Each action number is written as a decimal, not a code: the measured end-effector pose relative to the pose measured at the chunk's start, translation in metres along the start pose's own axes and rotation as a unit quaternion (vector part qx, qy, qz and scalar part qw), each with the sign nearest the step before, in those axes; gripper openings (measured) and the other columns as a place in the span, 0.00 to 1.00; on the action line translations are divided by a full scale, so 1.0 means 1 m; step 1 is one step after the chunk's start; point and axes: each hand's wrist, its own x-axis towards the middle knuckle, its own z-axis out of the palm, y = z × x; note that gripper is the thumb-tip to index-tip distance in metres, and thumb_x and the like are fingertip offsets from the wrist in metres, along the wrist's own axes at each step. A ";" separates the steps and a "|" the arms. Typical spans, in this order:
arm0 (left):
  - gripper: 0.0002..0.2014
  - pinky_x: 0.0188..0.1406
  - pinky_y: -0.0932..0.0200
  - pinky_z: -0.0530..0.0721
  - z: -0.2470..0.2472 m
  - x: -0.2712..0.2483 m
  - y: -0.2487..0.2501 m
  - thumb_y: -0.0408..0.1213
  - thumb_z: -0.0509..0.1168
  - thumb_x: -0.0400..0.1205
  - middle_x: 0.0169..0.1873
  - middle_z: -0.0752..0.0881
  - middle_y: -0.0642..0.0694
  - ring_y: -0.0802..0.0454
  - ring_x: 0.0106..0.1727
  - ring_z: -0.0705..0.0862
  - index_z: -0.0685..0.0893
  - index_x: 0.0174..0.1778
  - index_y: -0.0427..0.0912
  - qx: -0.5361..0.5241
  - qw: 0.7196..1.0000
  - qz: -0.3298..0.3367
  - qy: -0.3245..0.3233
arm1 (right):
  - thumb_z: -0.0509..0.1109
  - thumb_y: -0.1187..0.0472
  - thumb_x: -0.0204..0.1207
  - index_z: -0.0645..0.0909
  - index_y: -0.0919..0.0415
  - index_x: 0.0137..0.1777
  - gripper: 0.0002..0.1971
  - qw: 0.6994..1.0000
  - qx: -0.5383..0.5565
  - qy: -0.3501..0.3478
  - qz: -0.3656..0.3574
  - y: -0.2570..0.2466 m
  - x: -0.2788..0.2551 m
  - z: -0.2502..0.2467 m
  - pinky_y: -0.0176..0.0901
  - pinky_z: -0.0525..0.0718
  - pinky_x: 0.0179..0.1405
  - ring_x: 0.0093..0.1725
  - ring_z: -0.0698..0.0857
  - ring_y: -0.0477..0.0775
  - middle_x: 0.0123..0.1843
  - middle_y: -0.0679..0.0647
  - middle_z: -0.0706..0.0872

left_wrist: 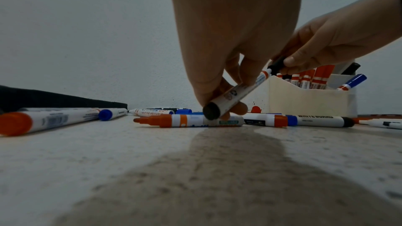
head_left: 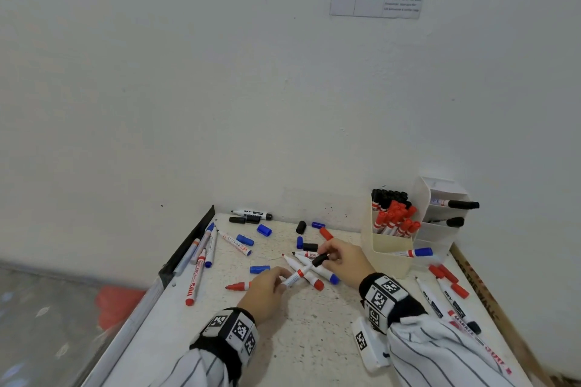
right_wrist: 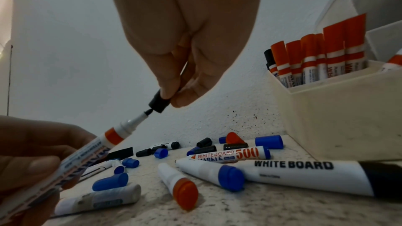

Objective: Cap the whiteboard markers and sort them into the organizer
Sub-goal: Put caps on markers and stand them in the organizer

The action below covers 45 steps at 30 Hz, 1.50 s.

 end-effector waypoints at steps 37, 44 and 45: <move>0.10 0.52 0.59 0.80 0.008 -0.005 0.000 0.39 0.61 0.81 0.45 0.81 0.53 0.58 0.46 0.79 0.82 0.56 0.50 -0.005 0.999 0.037 0.016 | 0.51 0.51 0.85 0.68 0.47 0.31 0.19 0.994 -0.091 -0.057 -0.014 -0.001 -0.012 0.006 0.35 0.67 0.31 0.30 0.69 0.43 0.29 0.46 0.71; 0.22 0.56 0.56 0.80 0.000 -0.008 -0.010 0.45 0.61 0.81 0.67 0.69 0.46 0.49 0.62 0.75 0.66 0.71 0.49 0.246 0.963 -0.112 0.019 | 0.52 0.48 0.84 0.71 0.52 0.31 0.20 0.995 -0.086 0.038 0.024 0.010 -0.002 -0.020 0.40 0.68 0.33 0.30 0.71 0.46 0.28 0.48 0.72; 0.21 0.56 0.56 0.81 0.000 -0.008 -0.010 0.45 0.60 0.81 0.66 0.70 0.46 0.49 0.61 0.76 0.67 0.70 0.49 0.240 0.963 -0.122 0.019 | 0.53 0.48 0.84 0.69 0.52 0.30 0.20 0.995 -0.082 0.047 0.026 0.012 -0.003 -0.022 0.40 0.68 0.33 0.29 0.70 0.46 0.28 0.48 0.72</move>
